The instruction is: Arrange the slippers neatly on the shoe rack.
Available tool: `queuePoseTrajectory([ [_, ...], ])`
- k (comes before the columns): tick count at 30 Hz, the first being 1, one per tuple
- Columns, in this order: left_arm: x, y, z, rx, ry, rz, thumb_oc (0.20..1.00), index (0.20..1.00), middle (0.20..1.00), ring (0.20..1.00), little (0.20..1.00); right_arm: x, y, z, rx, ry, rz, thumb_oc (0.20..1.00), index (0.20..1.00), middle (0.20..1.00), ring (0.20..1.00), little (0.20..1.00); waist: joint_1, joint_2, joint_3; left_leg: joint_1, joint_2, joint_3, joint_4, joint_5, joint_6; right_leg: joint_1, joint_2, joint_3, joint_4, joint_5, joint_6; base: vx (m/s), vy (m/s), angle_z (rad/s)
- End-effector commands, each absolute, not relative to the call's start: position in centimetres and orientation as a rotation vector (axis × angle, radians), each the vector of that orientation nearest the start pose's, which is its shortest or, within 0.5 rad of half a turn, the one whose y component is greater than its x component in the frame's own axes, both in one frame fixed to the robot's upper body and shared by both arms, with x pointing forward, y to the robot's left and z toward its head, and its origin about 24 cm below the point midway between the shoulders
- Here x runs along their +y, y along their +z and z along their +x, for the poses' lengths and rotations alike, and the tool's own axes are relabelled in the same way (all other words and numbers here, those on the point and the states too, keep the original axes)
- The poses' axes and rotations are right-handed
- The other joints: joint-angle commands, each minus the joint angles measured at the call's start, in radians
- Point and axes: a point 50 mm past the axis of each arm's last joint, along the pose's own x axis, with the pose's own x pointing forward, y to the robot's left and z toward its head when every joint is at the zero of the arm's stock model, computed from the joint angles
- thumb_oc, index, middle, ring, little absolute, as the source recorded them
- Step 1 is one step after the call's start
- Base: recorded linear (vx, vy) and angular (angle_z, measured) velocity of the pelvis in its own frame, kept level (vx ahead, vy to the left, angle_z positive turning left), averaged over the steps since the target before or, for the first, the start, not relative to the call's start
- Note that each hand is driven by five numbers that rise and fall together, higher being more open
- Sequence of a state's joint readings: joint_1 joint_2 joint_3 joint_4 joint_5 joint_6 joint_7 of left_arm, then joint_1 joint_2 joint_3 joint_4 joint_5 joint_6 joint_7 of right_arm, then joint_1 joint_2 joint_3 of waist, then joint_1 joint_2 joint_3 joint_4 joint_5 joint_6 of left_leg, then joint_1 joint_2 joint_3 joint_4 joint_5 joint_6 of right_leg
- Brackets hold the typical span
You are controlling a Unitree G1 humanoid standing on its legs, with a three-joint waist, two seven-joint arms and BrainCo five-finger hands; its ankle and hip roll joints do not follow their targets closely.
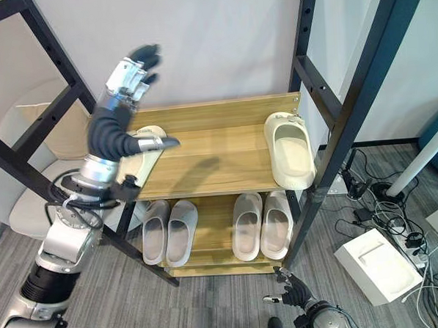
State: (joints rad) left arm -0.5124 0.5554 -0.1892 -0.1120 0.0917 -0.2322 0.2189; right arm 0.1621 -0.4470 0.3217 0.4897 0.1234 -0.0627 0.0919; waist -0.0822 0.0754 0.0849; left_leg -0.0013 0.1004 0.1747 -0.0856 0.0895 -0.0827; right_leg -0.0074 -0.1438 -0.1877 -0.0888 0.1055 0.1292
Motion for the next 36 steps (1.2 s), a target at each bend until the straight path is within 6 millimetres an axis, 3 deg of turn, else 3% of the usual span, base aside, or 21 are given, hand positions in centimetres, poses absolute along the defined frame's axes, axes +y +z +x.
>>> queuePoseTrajectory([
  [1, 16.3, 25.5, 30.8, -0.989, 0.1, 0.829, 1.0, 1.0, 1.0, 1.0, 1.0, -19.9, -7.8, 17.6, 0.563, 0.303, -0.279, 1.0, 1.0, 1.0, 1.0, 1.0, -0.01, -0.05, -0.021, 0.01, 0.01, -0.022, -0.002, -0.017, -0.043, 0.068, -0.028, -0.007, 0.001, -0.061, 0.067, 0.02, 0.005, -0.11],
  [4, 19.4, 25.5, 32.8, -0.91, 0.262, 1.137, 1.0, 1.0, 1.0, 1.0, 1.0, -20.0, -7.9, 17.4, 0.566, 0.307, -0.273, 1.0, 1.0, 1.0, 1.0, 1.0, -0.021, -0.051, -0.022, 0.01, 0.009, -0.014, -0.002, -0.02, -0.041, 0.059, -0.028, 0.003, 0.001, -0.057, 0.071, 0.01, 0.004, -0.05],
  [7, 20.5, 25.2, 33.9, -0.849, 0.312, 1.236, 1.0, 1.0, 1.0, 1.0, 1.0, -20.1, -8.0, 17.3, 0.567, 0.304, -0.264, 1.0, 1.0, 1.0, 1.0, 1.0, -0.026, -0.054, -0.021, 0.009, 0.007, -0.008, -0.002, -0.021, -0.04, 0.053, -0.029, 0.009, 0.001, -0.054, 0.073, 0.02, 0.02, -0.15],
  [8, 22.1, 25.1, 35.0, -0.776, 0.37, 1.4, 1.0, 1.0, 1.0, 1.0, 1.0, -20.1, -7.9, 17.2, 0.562, 0.307, -0.263, 1.0, 1.0, 1.0, 1.0, 1.0, -0.036, -0.054, -0.019, 0.005, 0.006, -0.005, -0.002, -0.022, -0.038, 0.044, -0.031, 0.013, 0.001, -0.051, 0.077, 0.01, 0.012, -0.13],
  [14, 24.8, 25.3, 35.9, -0.672, 0.453, 1.603, 1.0, 1.0, 1.0, 1.0, 1.0, -19.9, -7.7, 17.4, 0.537, 0.303, -0.251, 1.0, 1.0, 1.0, 1.0, 1.0, -0.042, -0.059, -0.012, -0.015, 0.008, 0.006, -0.002, -0.018, -0.037, 0.009, -0.03, 0.029, 0.001, -0.038, 0.083, -0.01, 0.007, -0.07],
  [25, 27.9, 24.2, 35.7, -0.53, 0.489, 1.698, 1.0, 1.0, 1.0, 1.0, 1.0, -19.9, -8.0, 16.8, 0.551, 0.309, -0.249, 1.0, 1.0, 1.0, 1.0, 1.0, -0.039, -0.057, -0.009, -0.011, 0.011, 0.01, -0.002, -0.018, -0.04, 0.009, -0.024, 0.033, 0.001, -0.045, 0.081, 0.0, -0.001, -0.04],
  [33, 28.2, 24.5, 33.4, -0.655, 0.602, 1.373, 1.0, 1.0, 1.0, 1.0, 1.0, -19.5, -8.7, 16.2, 0.585, 0.305, -0.238, 1.0, 1.0, 1.0, 1.0, 1.0, -0.02, -0.059, -0.012, -0.006, 0.01, 0.003, -0.002, -0.02, -0.041, 0.021, -0.026, 0.023, 0.001, -0.054, 0.076, 0.0, 0.0, 0.0],
  [36, 28.1, 24.5, 32.7, -0.693, 0.628, 1.341, 1.0, 1.0, 1.0, 1.0, 1.0, -19.4, -8.8, 16.2, 0.592, 0.317, -0.247, 1.0, 1.0, 1.0, 1.0, 1.0, -0.016, -0.059, -0.015, -0.005, 0.01, -0.001, -0.002, -0.023, -0.041, 0.026, -0.025, 0.019, 0.001, -0.057, 0.074, 0.01, -0.003, 0.01],
])
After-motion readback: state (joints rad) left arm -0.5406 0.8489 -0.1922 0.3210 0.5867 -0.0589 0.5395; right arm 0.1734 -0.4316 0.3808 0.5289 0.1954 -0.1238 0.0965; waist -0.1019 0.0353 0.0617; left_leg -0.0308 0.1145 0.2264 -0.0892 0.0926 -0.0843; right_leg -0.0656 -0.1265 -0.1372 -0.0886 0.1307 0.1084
